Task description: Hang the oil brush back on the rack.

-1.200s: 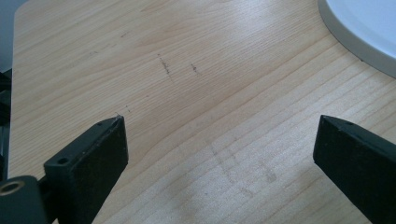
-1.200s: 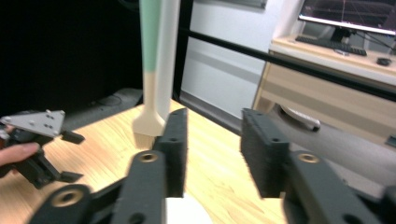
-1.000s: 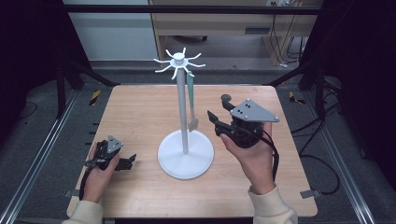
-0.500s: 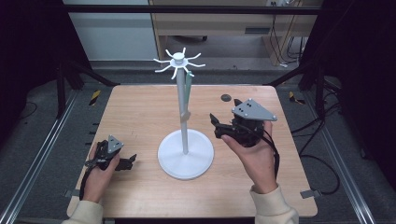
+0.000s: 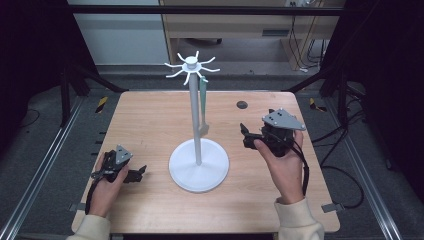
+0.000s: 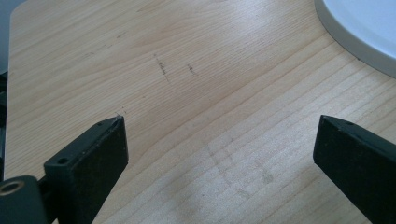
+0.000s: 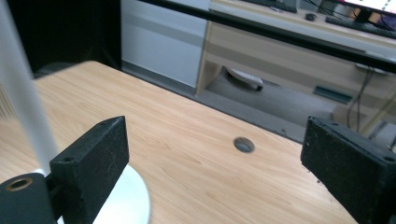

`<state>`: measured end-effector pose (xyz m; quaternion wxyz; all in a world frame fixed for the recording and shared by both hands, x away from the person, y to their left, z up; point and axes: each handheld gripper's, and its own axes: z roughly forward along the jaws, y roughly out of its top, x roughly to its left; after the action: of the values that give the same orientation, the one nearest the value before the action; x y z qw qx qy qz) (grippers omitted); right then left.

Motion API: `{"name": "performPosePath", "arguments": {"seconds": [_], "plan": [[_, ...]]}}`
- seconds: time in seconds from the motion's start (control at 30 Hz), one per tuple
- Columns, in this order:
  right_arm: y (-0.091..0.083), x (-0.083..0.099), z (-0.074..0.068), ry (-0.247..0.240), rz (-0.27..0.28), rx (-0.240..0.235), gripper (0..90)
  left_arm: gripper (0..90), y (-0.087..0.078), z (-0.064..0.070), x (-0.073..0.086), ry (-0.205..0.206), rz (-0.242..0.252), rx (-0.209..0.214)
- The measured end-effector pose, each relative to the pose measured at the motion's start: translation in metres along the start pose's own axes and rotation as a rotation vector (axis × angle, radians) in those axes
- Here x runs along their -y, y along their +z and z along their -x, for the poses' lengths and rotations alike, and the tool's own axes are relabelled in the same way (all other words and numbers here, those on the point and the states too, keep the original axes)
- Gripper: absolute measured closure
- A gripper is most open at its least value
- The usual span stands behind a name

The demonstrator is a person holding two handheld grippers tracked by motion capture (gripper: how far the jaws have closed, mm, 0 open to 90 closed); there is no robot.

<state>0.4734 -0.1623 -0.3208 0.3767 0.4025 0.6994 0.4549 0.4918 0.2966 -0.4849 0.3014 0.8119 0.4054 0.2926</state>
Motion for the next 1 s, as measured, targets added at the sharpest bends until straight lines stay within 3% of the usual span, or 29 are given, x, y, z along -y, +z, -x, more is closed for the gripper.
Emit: {"name": "performPosePath", "arguments": {"seconds": [0.9,1.0], "plan": [[0.033,0.067,0.046,0.075,-0.195,0.073,8.0,2.7,-0.001,-0.001,0.000,-0.002,0.002,-0.001],[0.035,0.071,0.049,0.074,-0.239,0.089,8.6,2.7,-0.001,-0.001,0.000,-0.002,0.003,-0.001]]}}
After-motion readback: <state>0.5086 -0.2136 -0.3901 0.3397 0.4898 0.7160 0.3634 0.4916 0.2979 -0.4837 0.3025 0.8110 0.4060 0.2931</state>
